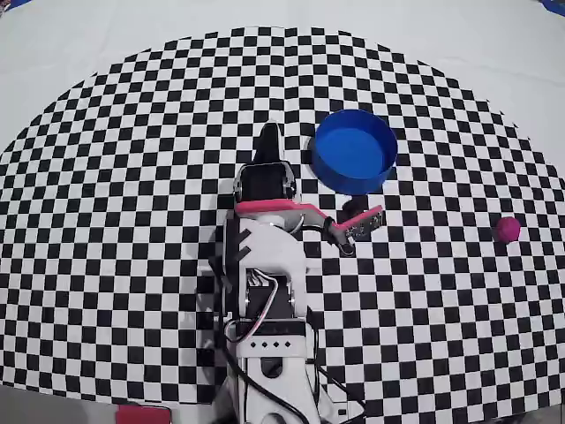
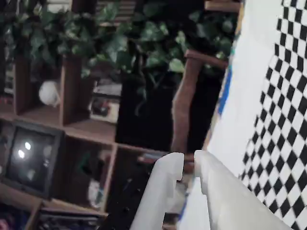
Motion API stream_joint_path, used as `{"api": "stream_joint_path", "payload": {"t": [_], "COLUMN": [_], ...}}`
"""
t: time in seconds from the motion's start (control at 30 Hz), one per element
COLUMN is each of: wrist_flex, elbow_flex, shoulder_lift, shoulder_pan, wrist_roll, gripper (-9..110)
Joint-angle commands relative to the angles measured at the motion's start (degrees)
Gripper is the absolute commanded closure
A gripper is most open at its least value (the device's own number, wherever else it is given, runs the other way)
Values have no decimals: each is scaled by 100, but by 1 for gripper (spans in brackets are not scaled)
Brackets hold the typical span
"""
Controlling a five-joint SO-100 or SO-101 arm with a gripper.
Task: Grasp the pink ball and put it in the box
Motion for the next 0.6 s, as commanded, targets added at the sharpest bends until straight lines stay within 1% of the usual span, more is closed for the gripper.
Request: {"api": "stream_joint_path", "payload": {"t": [0.0, 0.03, 0.07, 0.13, 0.27, 0.3, 0.47, 0.57], "wrist_flex": [123, 185, 185, 325, 360, 360, 352, 343], "elbow_flex": [44, 44, 44, 44, 44, 44, 44, 44], "shoulder_lift": [88, 88, 88, 44, 35, 35, 35, 44], "shoulder_pan": [9, 44, 44, 97, 123, 132, 132, 123], "wrist_roll": [-1626, -2101, -2514, -3507, -5203, -5484, -6724, -7058], "gripper": [98, 92, 92, 85, 79, 77, 75, 74]}}
